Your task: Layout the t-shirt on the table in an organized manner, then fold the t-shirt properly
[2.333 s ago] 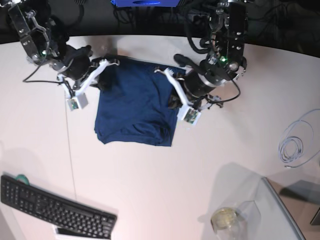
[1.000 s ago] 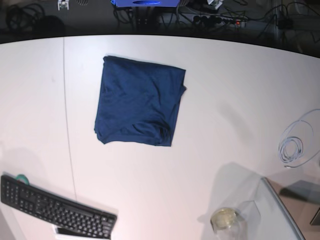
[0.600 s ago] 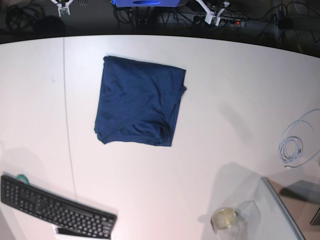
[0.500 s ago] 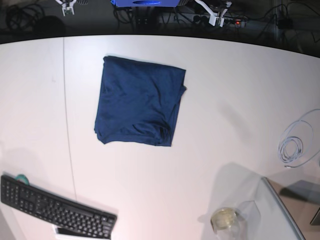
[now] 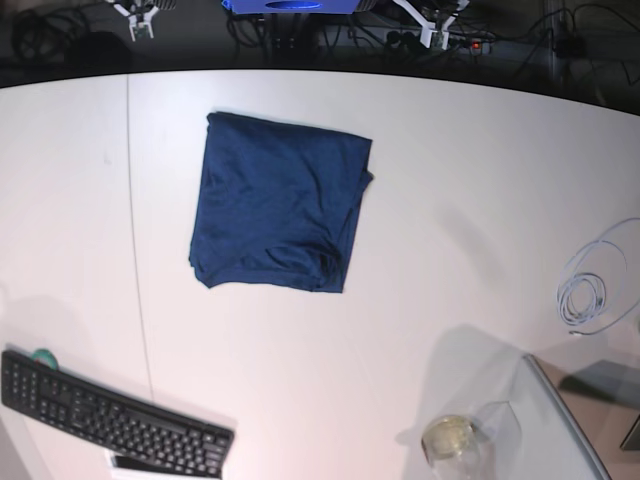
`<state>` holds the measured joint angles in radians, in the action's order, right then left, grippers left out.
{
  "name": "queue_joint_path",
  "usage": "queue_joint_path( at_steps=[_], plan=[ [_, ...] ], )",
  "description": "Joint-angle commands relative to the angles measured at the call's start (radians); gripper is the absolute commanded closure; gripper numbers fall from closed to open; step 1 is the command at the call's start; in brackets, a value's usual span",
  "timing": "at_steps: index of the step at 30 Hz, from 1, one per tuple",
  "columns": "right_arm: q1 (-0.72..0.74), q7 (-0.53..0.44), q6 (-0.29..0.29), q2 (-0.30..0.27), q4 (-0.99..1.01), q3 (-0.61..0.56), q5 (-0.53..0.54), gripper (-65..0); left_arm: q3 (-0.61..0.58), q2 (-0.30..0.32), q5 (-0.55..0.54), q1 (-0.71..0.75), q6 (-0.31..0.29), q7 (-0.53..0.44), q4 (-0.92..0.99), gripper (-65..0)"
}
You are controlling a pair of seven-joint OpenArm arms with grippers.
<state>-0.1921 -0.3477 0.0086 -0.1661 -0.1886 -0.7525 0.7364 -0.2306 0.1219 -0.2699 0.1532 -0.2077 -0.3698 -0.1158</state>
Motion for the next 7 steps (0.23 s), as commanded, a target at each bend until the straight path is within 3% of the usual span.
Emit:
queue_joint_path(
  at_steps=[1,7],
  plan=[
    [-0.008,-0.007,-0.008,-0.006,-0.001,0.003,0.004,0.0,-0.002,0.009,-0.001,0.01,0.018,-0.007,0.001,0.0],
    [0.021,-0.007,-0.008,-0.005,-0.016,0.0,0.004,0.0,0.006,0.049,-0.001,0.004,0.052,-0.015,0.0,0.0]
  ],
)
